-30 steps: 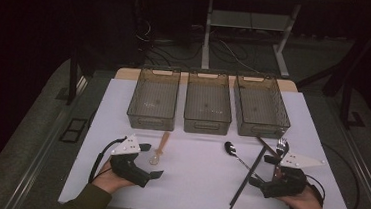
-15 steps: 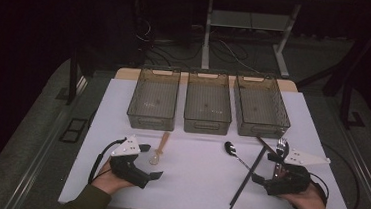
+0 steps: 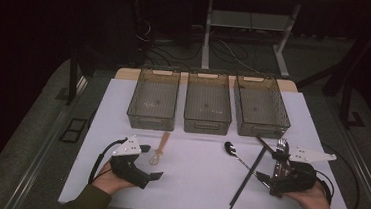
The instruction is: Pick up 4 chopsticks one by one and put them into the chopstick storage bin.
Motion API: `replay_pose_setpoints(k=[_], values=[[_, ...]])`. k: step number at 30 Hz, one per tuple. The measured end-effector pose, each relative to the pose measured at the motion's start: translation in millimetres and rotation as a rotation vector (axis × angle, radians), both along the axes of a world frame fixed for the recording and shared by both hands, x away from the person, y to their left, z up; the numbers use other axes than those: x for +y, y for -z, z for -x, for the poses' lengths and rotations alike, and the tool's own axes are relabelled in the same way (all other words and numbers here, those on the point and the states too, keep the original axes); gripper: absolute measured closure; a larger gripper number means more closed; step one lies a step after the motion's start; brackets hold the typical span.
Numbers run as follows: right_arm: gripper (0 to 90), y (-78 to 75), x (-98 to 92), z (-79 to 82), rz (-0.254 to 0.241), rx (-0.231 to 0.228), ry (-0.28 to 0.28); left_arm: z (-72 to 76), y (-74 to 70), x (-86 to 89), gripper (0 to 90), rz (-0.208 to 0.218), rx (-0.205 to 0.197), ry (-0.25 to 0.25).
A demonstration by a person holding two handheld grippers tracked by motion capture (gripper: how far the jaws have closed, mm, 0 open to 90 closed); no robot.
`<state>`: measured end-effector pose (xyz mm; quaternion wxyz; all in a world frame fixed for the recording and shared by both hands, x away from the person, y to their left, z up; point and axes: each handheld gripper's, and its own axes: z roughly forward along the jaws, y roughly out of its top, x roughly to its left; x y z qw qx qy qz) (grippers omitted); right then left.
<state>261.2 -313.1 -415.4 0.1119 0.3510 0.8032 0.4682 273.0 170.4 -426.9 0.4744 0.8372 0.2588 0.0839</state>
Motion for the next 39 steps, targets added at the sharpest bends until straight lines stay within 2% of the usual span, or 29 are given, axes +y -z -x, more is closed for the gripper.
replay_pose_setpoints(k=[9,16,29,33,39], values=[[4.4,-2.1,-5.4,-0.8,0.030,-0.003,0.016,0.5,0.2,-0.4,0.0,0.001,0.000,0.015],[4.4,-0.5,-14.8,-3.7,0.075,0.002,0.032,0.0,0.9,-0.8,0.0,0.007,0.008,0.017],[5.5,-0.2,-35.4,-5.6,0.089,0.015,0.078,-0.7,0.2,0.6,0.0,0.006,0.002,0.017],[13.4,-0.1,-45.4,-4.1,0.080,0.016,0.091,-0.4,0.2,0.4,0.0,0.010,0.000,0.020],[17.0,-0.2,-56.8,-3.9,0.072,0.027,0.114,-1.3,1.0,0.1,0.0,0.008,0.002,0.024]])
